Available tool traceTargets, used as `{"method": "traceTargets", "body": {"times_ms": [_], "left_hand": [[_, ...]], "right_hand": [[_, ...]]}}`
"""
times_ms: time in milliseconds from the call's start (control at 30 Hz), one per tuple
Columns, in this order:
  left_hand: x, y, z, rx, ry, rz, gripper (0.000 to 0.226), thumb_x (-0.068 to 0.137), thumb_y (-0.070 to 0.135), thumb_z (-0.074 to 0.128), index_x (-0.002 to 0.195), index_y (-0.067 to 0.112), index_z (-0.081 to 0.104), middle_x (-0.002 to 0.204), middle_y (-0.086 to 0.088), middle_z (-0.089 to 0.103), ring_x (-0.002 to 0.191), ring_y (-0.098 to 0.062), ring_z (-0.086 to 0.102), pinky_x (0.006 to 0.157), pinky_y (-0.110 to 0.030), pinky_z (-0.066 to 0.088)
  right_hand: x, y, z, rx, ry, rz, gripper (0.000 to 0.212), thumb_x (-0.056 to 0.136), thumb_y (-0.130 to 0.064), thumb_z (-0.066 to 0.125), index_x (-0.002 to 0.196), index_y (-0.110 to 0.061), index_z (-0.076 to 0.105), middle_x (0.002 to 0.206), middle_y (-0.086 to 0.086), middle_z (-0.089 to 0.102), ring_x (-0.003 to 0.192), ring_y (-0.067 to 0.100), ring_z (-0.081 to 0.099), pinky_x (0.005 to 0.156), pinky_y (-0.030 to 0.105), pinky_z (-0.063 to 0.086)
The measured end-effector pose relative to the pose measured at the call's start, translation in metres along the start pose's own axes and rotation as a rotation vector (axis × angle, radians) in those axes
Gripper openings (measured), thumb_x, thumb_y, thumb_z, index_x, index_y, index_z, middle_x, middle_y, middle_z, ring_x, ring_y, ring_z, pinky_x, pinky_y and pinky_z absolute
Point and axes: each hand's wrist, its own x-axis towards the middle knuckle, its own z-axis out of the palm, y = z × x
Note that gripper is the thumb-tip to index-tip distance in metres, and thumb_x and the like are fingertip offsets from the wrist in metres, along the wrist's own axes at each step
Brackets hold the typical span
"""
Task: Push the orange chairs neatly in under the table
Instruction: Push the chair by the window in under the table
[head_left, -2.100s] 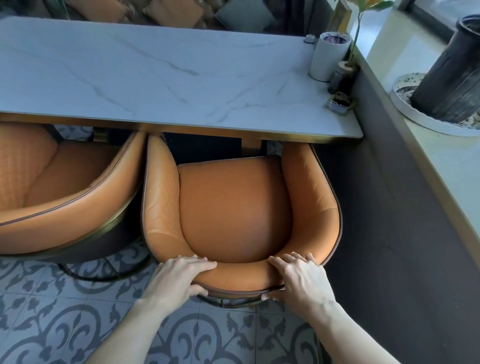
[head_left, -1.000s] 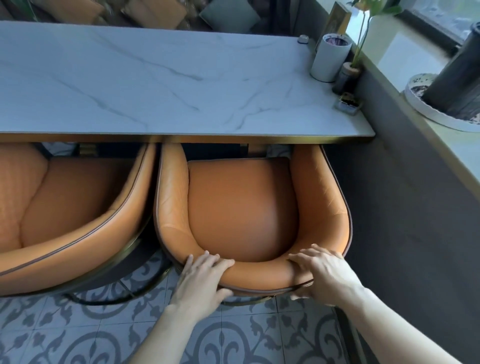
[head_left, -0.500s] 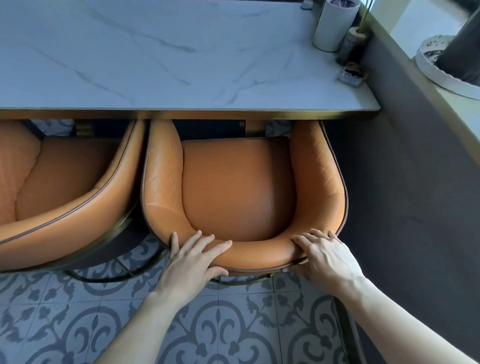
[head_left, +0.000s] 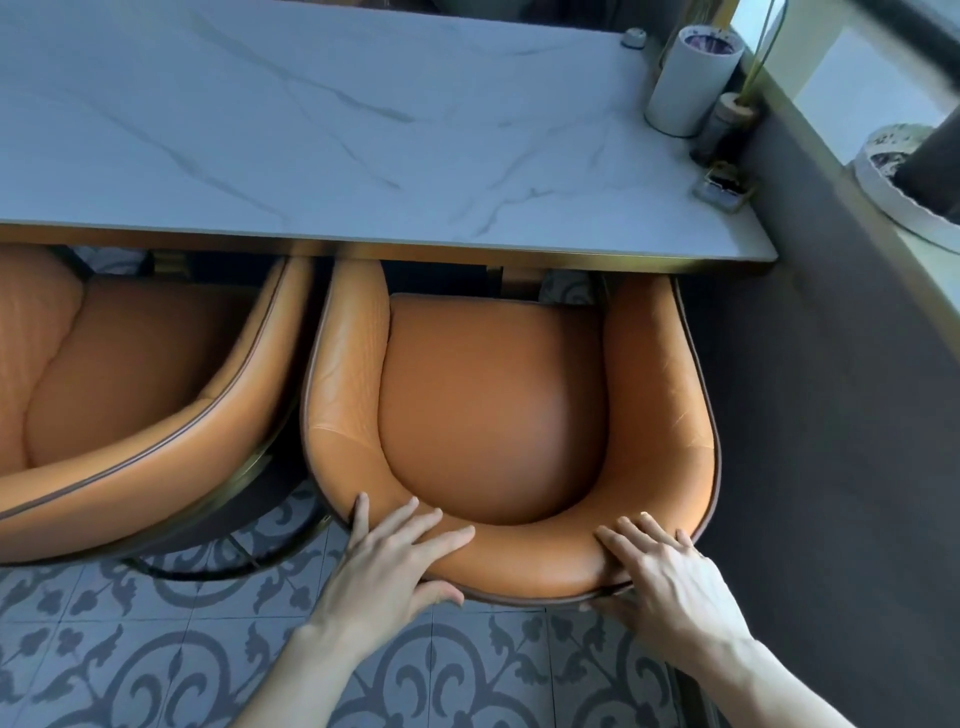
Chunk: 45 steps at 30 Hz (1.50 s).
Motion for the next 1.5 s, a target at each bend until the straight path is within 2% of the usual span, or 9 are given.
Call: {"method": "traceTargets", "body": {"times_ms": [167,300,400,600,867,1000,1167,1300,1500], "left_hand": [[0.024,0.003,-0.007,-0.036,0.021,-0.045,0.071,0.076,0.075,0.048,0.143,0.054,0.036,0.154,0.008,0.041,0.148,-0.015,0.021,0.119,-0.059,-0.006],[0.036,0.010,-0.009,-0.033,0.020,-0.076,0.073,0.074,0.076,0.053,0.142,0.054,0.037,0.154,0.010,0.041,0.148,-0.012,0.020,0.119,-0.058,-0.006],[0.034,0.013,-0.010,-0.036,0.028,-0.097,0.075,0.072,0.078,0.053,0.142,0.052,0.040,0.153,0.010,0.042,0.147,-0.012,0.022,0.120,-0.058,-0.003],[0.033,0.034,0.005,-0.022,0.079,-0.090,0.072,0.075,0.078,0.050,0.141,0.050,0.043,0.151,0.008,0.046,0.146,-0.014,0.027,0.119,-0.059,-0.002],[0.036,0.044,0.008,-0.025,0.050,-0.130,0.068,0.077,0.074,0.056,0.139,0.050,0.043,0.150,0.010,0.046,0.145,-0.014,0.028,0.118,-0.062,0.004],[0.033,0.051,0.004,0.011,0.027,-0.143,0.062,0.083,0.070,0.055,0.139,0.050,0.039,0.145,0.013,0.045,0.142,-0.012,0.029,0.119,-0.062,0.008],[0.025,0.073,0.001,0.033,-0.028,-0.228,0.064,0.093,0.059,0.053,0.148,0.043,0.028,0.160,0.003,0.030,0.149,-0.020,0.015,0.120,-0.057,0.012],[0.012,0.101,0.000,0.033,-0.094,-0.287,0.079,0.093,0.062,0.050,0.156,0.031,0.013,0.165,-0.006,0.011,0.151,-0.025,0.002,0.122,-0.050,0.007],[-0.020,0.137,-0.038,0.005,-0.091,-0.292,0.074,0.088,0.071,0.046,0.150,0.035,0.028,0.152,0.006,0.040,0.139,-0.019,0.034,0.116,-0.044,0.027]], "right_hand": [[0.021,0.014,-0.011,0.050,-0.022,0.022,0.084,0.091,-0.071,0.057,0.161,-0.034,0.026,0.160,-0.007,0.036,0.157,0.023,0.021,0.120,0.044,0.034],[0.032,0.028,-0.017,0.029,-0.034,0.016,0.097,0.081,-0.088,0.047,0.160,-0.033,0.031,0.161,-0.003,0.041,0.156,0.024,0.027,0.117,0.046,0.040],[0.032,0.031,-0.019,0.066,-0.036,0.015,0.114,0.062,-0.098,0.030,0.158,-0.037,0.034,0.162,-0.005,0.042,0.156,0.022,0.027,0.115,0.044,0.044],[0.023,0.045,-0.018,0.129,-0.032,0.053,0.102,0.069,-0.086,0.058,0.158,-0.043,0.033,0.169,-0.008,0.031,0.160,0.018,0.015,0.120,0.045,0.036],[0.017,0.054,-0.009,0.137,0.017,0.018,0.085,0.088,-0.065,0.066,0.159,-0.031,0.035,0.164,-0.002,0.039,0.159,0.027,0.018,0.124,0.054,0.025],[0.018,0.047,-0.009,0.075,-0.004,0.032,0.081,0.091,-0.056,0.069,0.158,-0.028,0.033,0.161,0.000,0.039,0.157,0.030,0.019,0.121,0.057,0.029],[0.003,0.029,-0.008,0.117,0.009,0.083,0.080,0.097,-0.051,0.064,0.159,-0.018,0.027,0.161,0.008,0.032,0.155,0.034,0.016,0.120,0.052,0.034],[-0.021,0.030,-0.021,0.193,0.005,0.079,0.067,0.097,-0.051,0.062,0.154,-0.025,0.036,0.154,0.004,0.041,0.150,0.028,0.030,0.115,0.048,0.042],[-0.061,0.033,-0.062,0.198,-0.037,0.094,0.073,0.095,-0.057,0.062,0.155,-0.027,0.034,0.141,0.004,0.051,0.135,0.029,0.050,0.104,0.046,0.050]]}}
